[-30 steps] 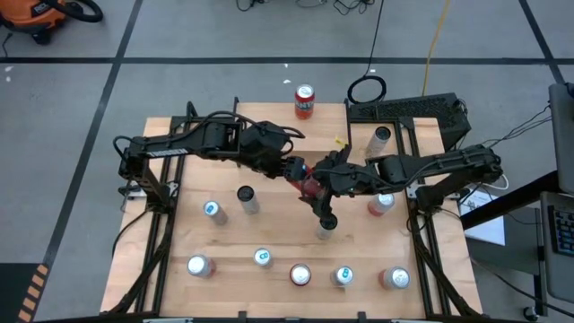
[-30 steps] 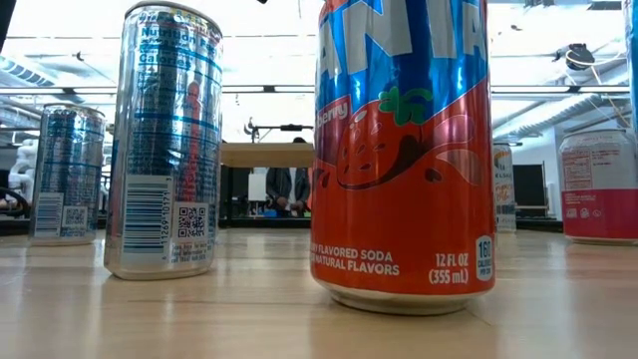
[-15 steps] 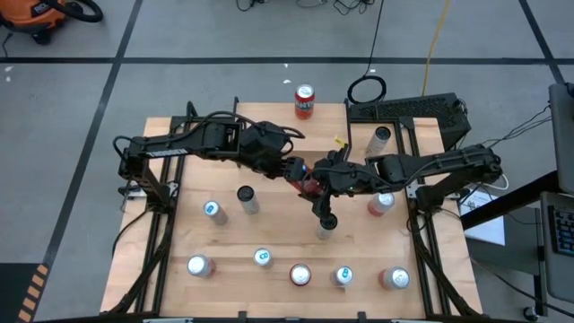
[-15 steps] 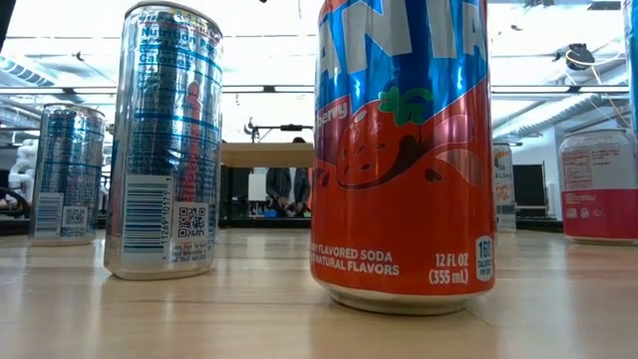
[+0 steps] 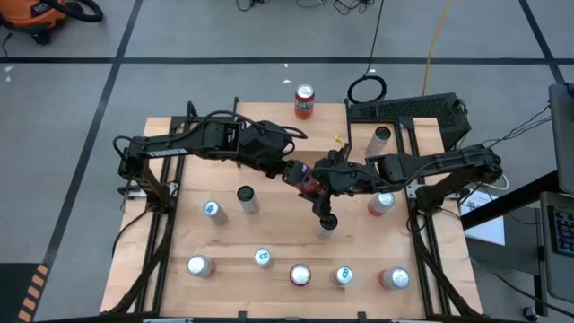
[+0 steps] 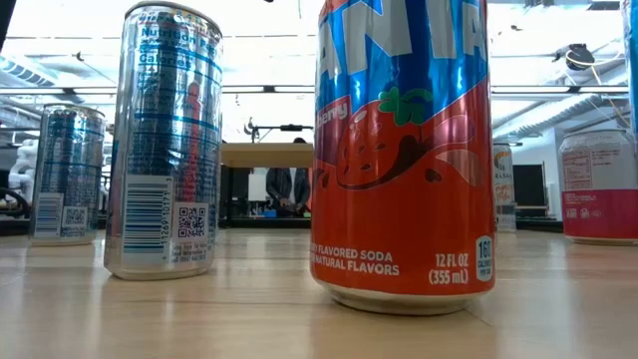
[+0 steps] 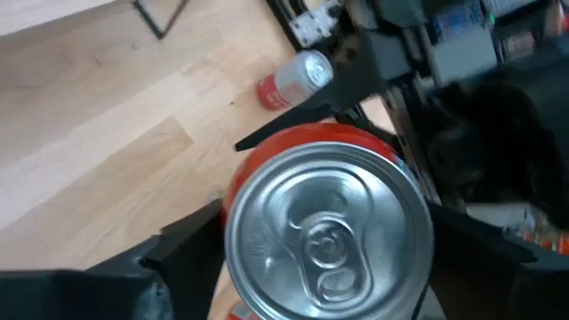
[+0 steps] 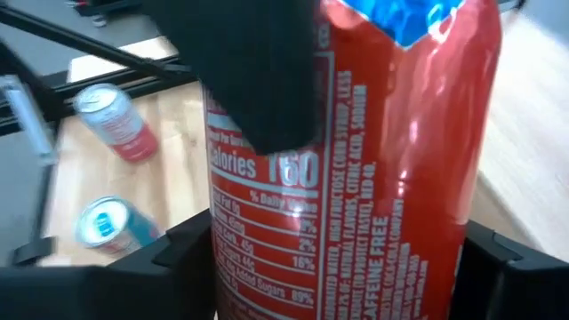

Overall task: Place canned beverage on shelf
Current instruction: Put the top orange soda can aligned with the other orange soda can on the shelf

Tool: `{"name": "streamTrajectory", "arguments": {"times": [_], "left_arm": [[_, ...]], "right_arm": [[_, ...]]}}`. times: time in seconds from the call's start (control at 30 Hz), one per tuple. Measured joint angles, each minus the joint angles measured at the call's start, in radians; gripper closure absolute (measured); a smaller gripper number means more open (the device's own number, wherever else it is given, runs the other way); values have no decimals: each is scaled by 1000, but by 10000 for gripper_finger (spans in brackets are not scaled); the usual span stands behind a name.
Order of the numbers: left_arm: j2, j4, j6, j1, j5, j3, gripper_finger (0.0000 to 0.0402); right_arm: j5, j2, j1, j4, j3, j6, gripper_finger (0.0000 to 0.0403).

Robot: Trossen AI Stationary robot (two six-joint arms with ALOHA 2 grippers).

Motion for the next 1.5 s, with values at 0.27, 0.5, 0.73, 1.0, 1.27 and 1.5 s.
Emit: {"name": "streamTrajectory", "arguments": {"times": [0.27, 0.5, 0.73, 1.0, 1.27, 1.5], "left_arm": [[0, 16, 1, 0, 8, 0, 10], [-26, 35, 58, 1, 8, 0, 11], [-83, 53, 230, 0, 1, 1, 11], [-144, 56, 580, -12, -1, 1, 11], [-155, 98, 878, -27, 2, 0, 11], [-154, 155, 876, -39, 172, 0, 11]], "right_arm": [[-15, 2, 0, -6, -2, -1, 129], [-56, -4, 0, 6, -2, -1, 129], [-192, -23, -7, 2, -2, -3, 129], [-419, -49, -52, 36, -2, 16, 129], [-683, -49, -126, 129, -2, 82, 129], [-841, -50, -173, 177, -1, 160, 129]]}}
